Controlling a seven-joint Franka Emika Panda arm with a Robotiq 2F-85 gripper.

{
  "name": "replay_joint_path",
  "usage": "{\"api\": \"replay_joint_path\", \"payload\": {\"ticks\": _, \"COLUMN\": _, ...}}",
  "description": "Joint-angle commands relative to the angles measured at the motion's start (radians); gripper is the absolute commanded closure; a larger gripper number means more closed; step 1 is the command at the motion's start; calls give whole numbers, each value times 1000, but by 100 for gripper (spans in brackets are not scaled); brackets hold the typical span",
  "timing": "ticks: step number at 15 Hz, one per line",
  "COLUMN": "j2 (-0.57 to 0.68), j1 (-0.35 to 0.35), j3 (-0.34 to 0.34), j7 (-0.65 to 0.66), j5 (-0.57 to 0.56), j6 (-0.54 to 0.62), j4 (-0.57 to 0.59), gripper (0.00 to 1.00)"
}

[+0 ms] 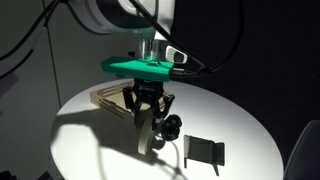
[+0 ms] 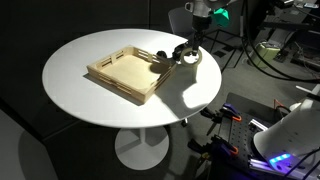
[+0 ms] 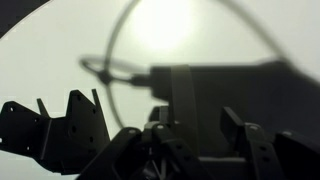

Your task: Place the tape on the tray

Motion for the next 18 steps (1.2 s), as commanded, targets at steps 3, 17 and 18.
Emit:
{"api": "replay_joint_path", "payload": {"ticks": 3, "j2": -13, "j1": -10, "j3": 7, "j7": -46, "j5": 14, "j6": 9, "j4": -10, "gripper": 90}}
{"api": "replay_joint_path", "payload": {"ticks": 17, "j2": -109, "j1": 26, "j3": 57, "j7": -34, "j5": -5, "j6": -19, "j4": -15, "gripper": 95}}
{"api": "replay_joint_path", "payload": {"ticks": 18, "j2": -119, "j1": 35, "j3": 65, "j7": -34, "j5": -6, "j6": -20, "j4": -14, "gripper": 95}}
